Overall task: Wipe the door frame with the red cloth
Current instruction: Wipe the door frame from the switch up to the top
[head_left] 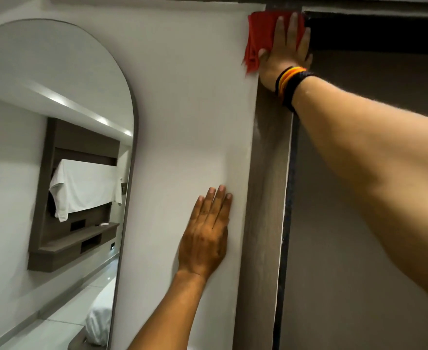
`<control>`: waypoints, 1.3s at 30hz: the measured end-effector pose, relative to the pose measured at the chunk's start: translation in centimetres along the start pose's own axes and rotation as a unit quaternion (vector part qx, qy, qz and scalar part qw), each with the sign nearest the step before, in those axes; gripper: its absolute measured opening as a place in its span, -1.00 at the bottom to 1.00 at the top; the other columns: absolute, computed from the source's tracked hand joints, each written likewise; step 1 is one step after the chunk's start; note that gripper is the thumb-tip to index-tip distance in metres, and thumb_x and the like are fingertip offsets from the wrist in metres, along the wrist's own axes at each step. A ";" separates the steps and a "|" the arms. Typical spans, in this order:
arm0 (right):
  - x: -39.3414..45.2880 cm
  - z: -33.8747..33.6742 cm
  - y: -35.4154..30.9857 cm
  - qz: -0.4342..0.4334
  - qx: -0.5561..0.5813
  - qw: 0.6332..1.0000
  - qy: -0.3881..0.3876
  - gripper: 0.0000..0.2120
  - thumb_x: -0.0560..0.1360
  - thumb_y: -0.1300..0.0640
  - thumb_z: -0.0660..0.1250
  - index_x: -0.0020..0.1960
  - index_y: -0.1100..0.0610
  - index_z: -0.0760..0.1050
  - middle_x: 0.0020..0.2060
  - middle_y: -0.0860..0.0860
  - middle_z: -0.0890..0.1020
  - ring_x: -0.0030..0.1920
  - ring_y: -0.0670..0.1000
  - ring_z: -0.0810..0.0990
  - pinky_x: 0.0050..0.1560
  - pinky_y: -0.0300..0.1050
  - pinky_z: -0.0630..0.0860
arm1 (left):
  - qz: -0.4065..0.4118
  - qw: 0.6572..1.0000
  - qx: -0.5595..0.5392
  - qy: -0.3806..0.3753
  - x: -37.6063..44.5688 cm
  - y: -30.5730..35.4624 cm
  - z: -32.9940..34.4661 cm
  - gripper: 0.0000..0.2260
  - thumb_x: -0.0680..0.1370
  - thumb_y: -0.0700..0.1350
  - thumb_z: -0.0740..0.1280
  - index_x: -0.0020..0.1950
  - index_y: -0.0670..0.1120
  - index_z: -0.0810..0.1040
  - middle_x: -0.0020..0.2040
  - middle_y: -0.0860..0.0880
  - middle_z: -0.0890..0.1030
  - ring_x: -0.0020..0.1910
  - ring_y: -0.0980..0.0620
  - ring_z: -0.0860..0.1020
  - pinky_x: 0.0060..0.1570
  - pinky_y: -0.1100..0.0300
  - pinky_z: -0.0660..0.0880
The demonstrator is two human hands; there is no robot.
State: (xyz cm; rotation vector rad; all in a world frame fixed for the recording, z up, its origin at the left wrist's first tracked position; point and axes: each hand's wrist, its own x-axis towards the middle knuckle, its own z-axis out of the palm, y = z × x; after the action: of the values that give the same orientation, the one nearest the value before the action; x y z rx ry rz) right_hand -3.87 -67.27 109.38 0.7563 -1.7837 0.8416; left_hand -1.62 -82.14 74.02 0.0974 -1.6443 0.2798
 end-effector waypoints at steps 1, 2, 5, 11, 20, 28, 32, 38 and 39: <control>0.1 0.0 0.0 -0.004 -0.002 1.000 0.004 -0.34 0.65 -0.04 0.05 0.66 -0.01 -0.16 0.67 0.01 -0.17 0.66 0.22 -0.21 0.61 0.33 -0.08 | -0.001 1.000 0.000 0.001 0.0 0.0 -0.1 -0.40 0.65 -0.24 0.26 0.68 -0.11 0.15 0.69 -0.09 0.20 0.70 -0.07 0.13 0.68 0.00 0.11; -0.3 0.1 0.1 -0.009 -0.002 1.000 0.008 -0.34 0.64 -0.03 0.04 0.67 0.00 -0.14 0.67 0.02 -0.16 0.66 0.22 -0.21 0.61 0.33 -0.08 | 0.000 1.000 0.001 0.002 0.1 0.1 -0.1 -0.41 0.65 -0.25 0.25 0.67 -0.11 0.16 0.68 -0.10 0.21 0.69 -0.08 0.13 0.68 0.00 0.10; -4.4 1.6 1.2 -0.020 -0.009 0.999 0.026 -0.35 0.65 -0.04 0.02 0.67 0.03 -0.13 0.67 0.04 -0.14 0.66 0.23 -0.19 0.60 0.33 -0.04 | 0.008 1.000 0.013 -0.002 0.1 0.1 -0.2 -0.44 0.66 -0.27 0.17 0.67 -0.13 0.18 0.68 -0.12 0.22 0.69 -0.10 0.14 0.69 -0.02 0.10; -22.6 7.4 3.6 0.030 -0.008 0.998 0.058 -0.32 0.63 0.01 0.11 0.66 0.04 -0.09 0.67 0.07 -0.05 0.66 0.27 -0.10 0.59 0.35 0.06 | 0.008 1.000 0.010 -0.020 0.2 0.4 -0.9 -0.47 0.66 -0.27 0.15 0.65 -0.17 0.22 0.67 -0.14 0.23 0.68 -0.13 0.17 0.66 -0.09 0.20; -47.5 13.9 8.1 0.073 0.004 0.996 -0.048 -0.33 0.64 0.00 0.13 0.67 0.07 -0.06 0.67 0.12 -0.03 0.65 0.29 -0.06 0.53 0.39 0.17 | -0.023 0.990 -0.061 -0.122 1.3 0.6 -4.3 -0.40 0.60 -0.37 0.18 0.65 -0.14 0.21 0.68 -0.11 0.19 0.69 -0.09 0.11 0.68 -0.07 0.09; -56.9 12.0 8.3 0.136 0.109 0.973 -0.153 -0.40 0.66 -0.17 -0.09 0.64 0.02 0.06 0.67 -0.06 -0.07 0.66 0.18 -0.02 0.55 0.26 0.20 | -0.102 0.953 -0.148 -0.244 -12.1 6.3 -11.3 -0.55 0.63 0.18 0.25 0.45 0.00 0.51 0.34 0.02 0.63 0.33 0.01 0.58 0.39 0.19 0.43; -55.8 9.3 8.4 0.204 0.210 0.952 -0.093 -0.52 0.66 0.07 0.14 0.56 -0.11 0.26 0.62 -0.25 0.07 0.59 -0.05 0.18 0.52 0.09 0.34 | -0.268 0.878 -0.201 -0.341 -15.6 9.2 -11.1 -0.59 0.62 0.21 0.28 0.43 0.12 0.48 0.29 0.14 0.56 0.31 0.13 0.50 0.27 0.26 0.53; -51.5 3.0 11.7 0.490 0.443 0.748 -0.066 -0.37 0.48 0.46 0.38 0.50 0.20 0.31 0.33 0.28 0.55 0.07 0.11 0.61 0.07 -0.11 0.59 | -0.323 0.845 -0.276 -0.325 -14.2 12.9 -12.4 -0.77 0.50 0.04 0.48 0.08 -0.03 0.62 0.08 0.04 0.58 0.13 0.08 0.50 0.14 0.19 0.51; -51.5 1.6 12.9 0.502 0.478 0.715 -0.088 -0.45 0.48 0.49 0.37 0.44 0.26 0.39 0.25 0.33 0.60 0.02 0.11 0.64 0.00 -0.16 0.63 | -0.348 0.819 -0.322 -0.323 -14.3 13.9 -12.9 -0.78 0.50 -0.01 0.50 0.09 -0.04 0.62 0.09 0.03 0.61 0.14 0.07 0.55 0.18 0.15 0.54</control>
State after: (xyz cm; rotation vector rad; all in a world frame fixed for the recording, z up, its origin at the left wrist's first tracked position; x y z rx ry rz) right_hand 1.56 -55.27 57.91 0.3856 -1.7979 2.6342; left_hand 9.08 -67.11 59.01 0.2921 -2.1530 -0.9765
